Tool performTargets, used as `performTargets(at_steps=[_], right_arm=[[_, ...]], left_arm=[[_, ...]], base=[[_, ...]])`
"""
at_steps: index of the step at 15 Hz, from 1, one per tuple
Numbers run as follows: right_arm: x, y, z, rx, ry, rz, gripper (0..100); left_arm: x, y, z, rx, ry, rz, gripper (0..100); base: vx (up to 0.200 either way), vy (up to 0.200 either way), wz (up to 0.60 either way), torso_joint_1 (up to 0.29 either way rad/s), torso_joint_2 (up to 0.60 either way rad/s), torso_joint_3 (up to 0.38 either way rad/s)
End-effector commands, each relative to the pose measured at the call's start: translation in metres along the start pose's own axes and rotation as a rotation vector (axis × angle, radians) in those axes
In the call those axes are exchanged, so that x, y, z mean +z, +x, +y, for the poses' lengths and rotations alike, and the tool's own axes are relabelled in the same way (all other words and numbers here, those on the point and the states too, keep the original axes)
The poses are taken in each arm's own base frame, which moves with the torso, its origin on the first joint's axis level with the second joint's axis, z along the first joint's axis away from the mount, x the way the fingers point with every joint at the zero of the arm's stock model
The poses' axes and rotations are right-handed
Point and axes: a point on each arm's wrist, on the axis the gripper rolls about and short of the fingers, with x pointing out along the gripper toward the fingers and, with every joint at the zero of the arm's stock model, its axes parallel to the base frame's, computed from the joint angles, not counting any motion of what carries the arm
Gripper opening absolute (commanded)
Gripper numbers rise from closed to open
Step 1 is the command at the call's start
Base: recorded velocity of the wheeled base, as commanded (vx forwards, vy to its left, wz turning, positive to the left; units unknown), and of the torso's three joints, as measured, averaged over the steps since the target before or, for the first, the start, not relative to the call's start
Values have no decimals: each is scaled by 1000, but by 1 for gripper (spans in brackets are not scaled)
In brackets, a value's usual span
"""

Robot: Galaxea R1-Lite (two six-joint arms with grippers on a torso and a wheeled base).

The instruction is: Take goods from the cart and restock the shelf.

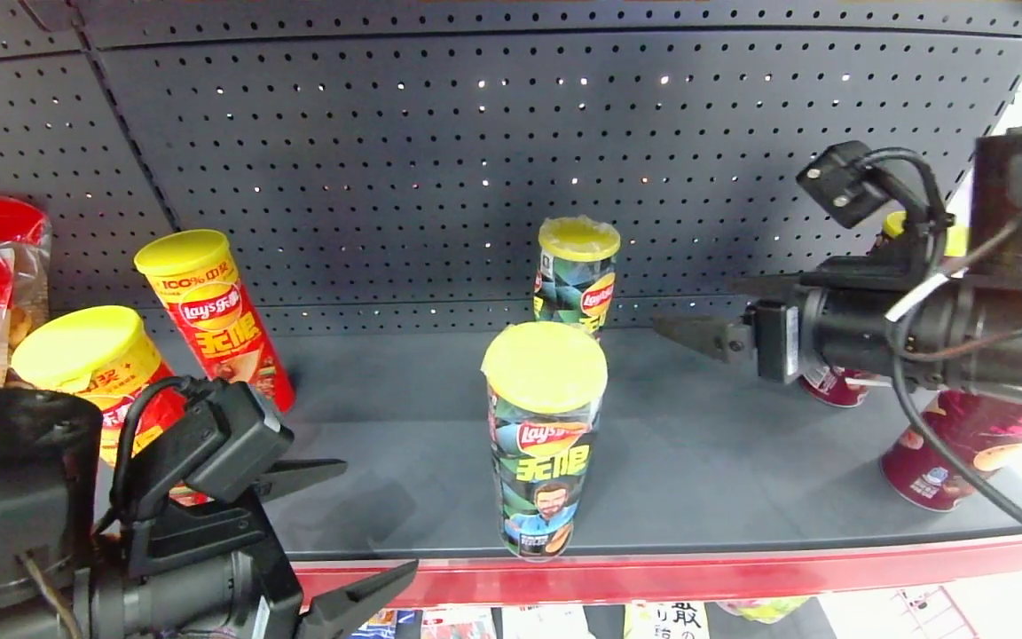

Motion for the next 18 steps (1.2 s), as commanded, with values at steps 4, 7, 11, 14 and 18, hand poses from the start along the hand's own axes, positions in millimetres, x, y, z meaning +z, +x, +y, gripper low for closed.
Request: performTargets(at_steps=[4,7,11,14,18], right_arm=[[-49,-140,13,21,-34,-193,100],[-82,-186,12,-83,-62,-299,100],[-93,-201,7,-281,14,-338,100],[-107,-205,7,-333,28,-336,100],[-110,-206,6,-358,32,-336,100]], left_arm=[[-5,20,4,38,-13,73,100],[-9,31,6,65,-23,112,100],[-3,49,10,64,-21,124,100],[7,65,12,75,-11,122,100],[7,79,12,81,-6,147,100]], base=[[0,0,0,0,0,0],[0,0,0,0,0,0],[0,0,0,0,0,0],[0,0,0,0,0,0],[0,0,0,0,0,0]])
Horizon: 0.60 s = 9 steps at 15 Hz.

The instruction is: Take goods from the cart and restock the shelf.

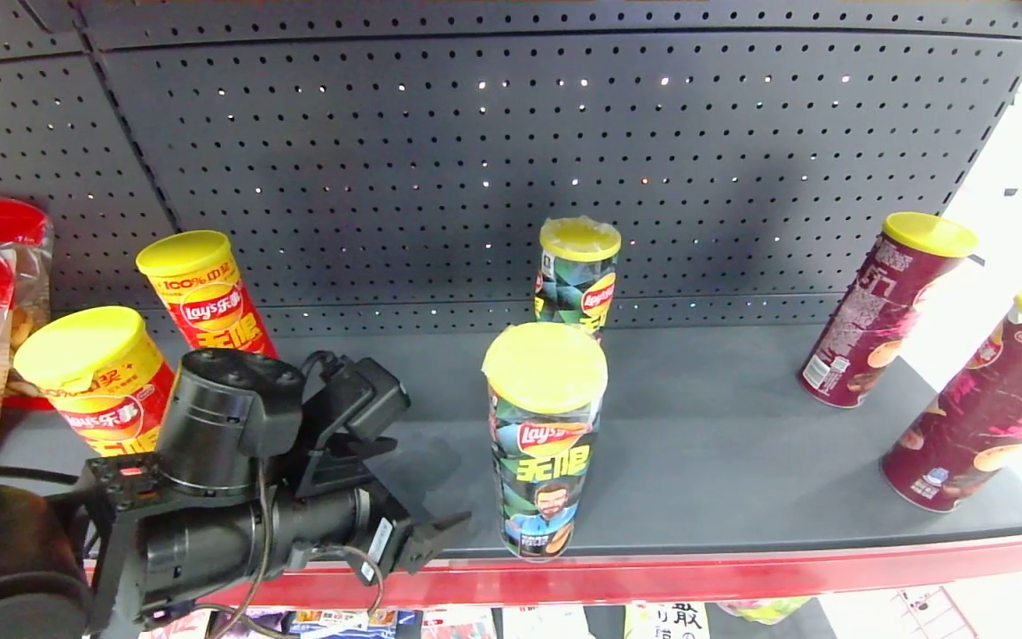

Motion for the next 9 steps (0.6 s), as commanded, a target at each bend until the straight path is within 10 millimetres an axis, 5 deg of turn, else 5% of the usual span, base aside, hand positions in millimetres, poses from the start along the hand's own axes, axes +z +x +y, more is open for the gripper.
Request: performTargets(at_steps=[1,9], right_arm=[[-1,-1,-1,-14,0,-3,100],[-1,-1,-1,-14,0,-2,100]], left_arm=[[-1,12,0,-2,-1,28,100],[11,33,3,3,1,24,100]], base=[[0,0,0,0,0,0],[0,0,0,0,0,0]])
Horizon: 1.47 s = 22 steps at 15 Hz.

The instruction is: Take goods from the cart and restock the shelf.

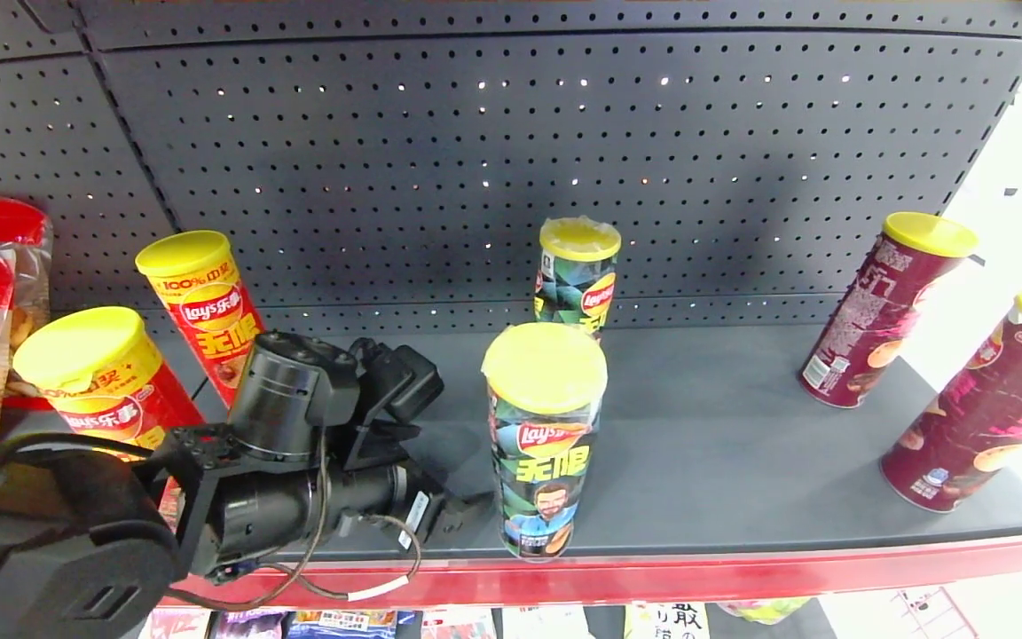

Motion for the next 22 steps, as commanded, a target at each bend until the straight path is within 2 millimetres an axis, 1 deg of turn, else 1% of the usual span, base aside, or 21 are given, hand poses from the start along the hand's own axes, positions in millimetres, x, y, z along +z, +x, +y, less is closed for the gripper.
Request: performTargets(at_steps=[1,9,16,18,20,22], right_arm=[[0,1,0,1,-2,4,100],[0,1,0,1,-2,5,100],[0,1,0,2,-2,5,100],[0,1,0,2,-1,2,100],[0,1,0,1,-1,2,100],[0,1,0,1,-2,4,100]], left_arm=[[0,6,0,-1,-1,10,100],[5,14,1,-1,0,5,100],[16,20,-3,-11,10,-25,100],[12,19,-4,-14,10,-9,100],[2,16,-4,-15,11,20,100],[0,15,-5,-19,29,25,100]], base=[[0,0,0,0,0,0],[0,0,0,0,0,0],[0,0,0,0,0,0],[0,0,0,0,0,0],[0,0,0,0,0,0],[0,0,0,0,0,0]])
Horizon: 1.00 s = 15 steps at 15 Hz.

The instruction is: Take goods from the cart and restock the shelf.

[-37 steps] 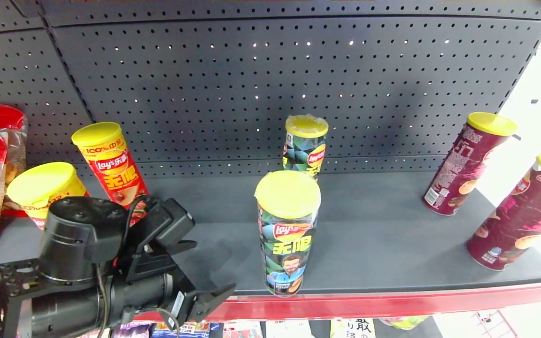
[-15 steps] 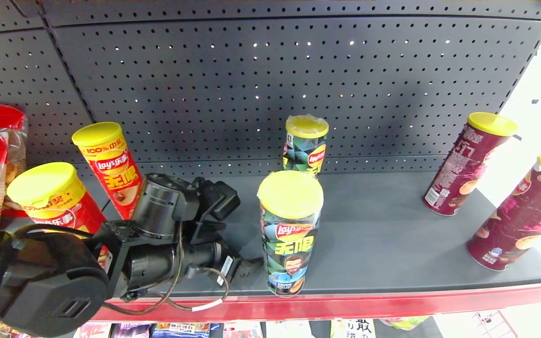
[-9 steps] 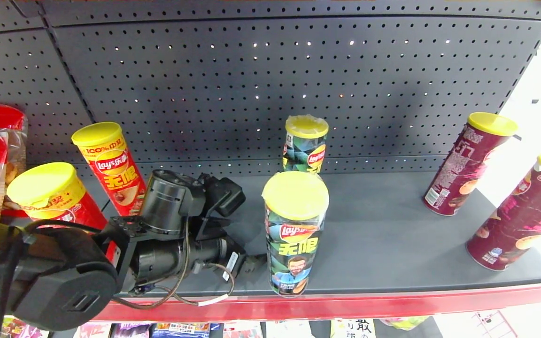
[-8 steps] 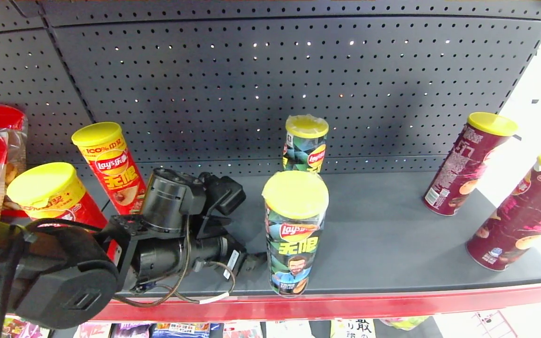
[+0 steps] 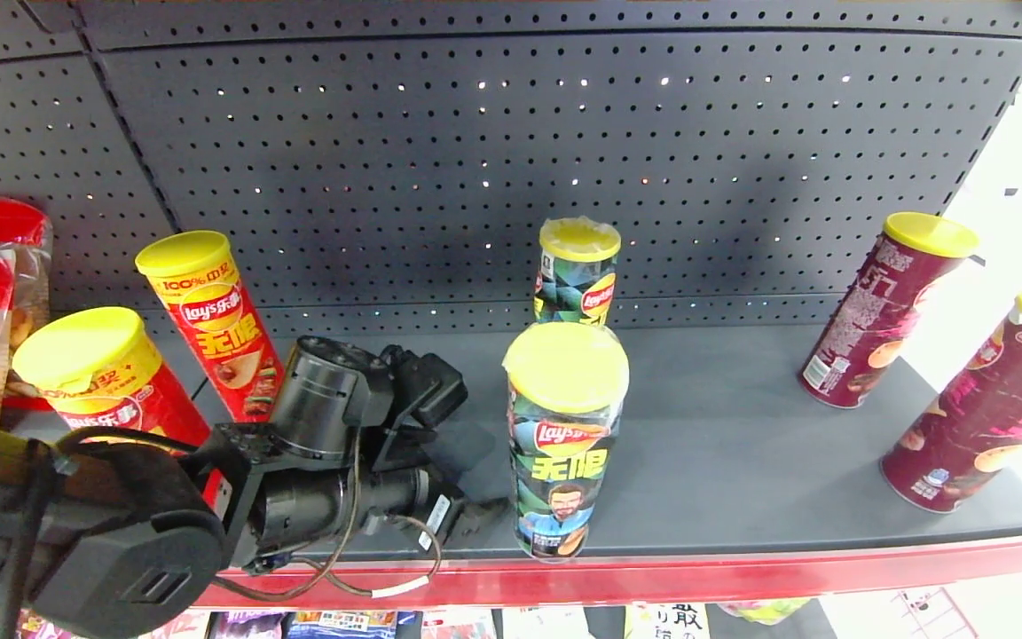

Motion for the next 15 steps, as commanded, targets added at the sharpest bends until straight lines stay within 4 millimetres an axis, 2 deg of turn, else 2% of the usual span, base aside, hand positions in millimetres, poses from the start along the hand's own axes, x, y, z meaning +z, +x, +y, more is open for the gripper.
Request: performTargets(at_steps=[1,11,13,15], right_arm=[[0,1,0,1,0,2,100],[0,1,0,0,4,4,100],[-2,1,0,0,3,10,100],[-10,0,1,6,1,27,100]], left_arm=[[1,-1,-1,-6,11,-8,100],[7,8,-4,-19,23,-24,100],[1,3,-4,-12,16,-10,100],[-7,-17,-6,-9,16,-14,100]], base=[[0,0,0,0,0,0],[0,0,0,0,0,0],[0,0,0,0,0,0],[0,0,0,0,0,0]])
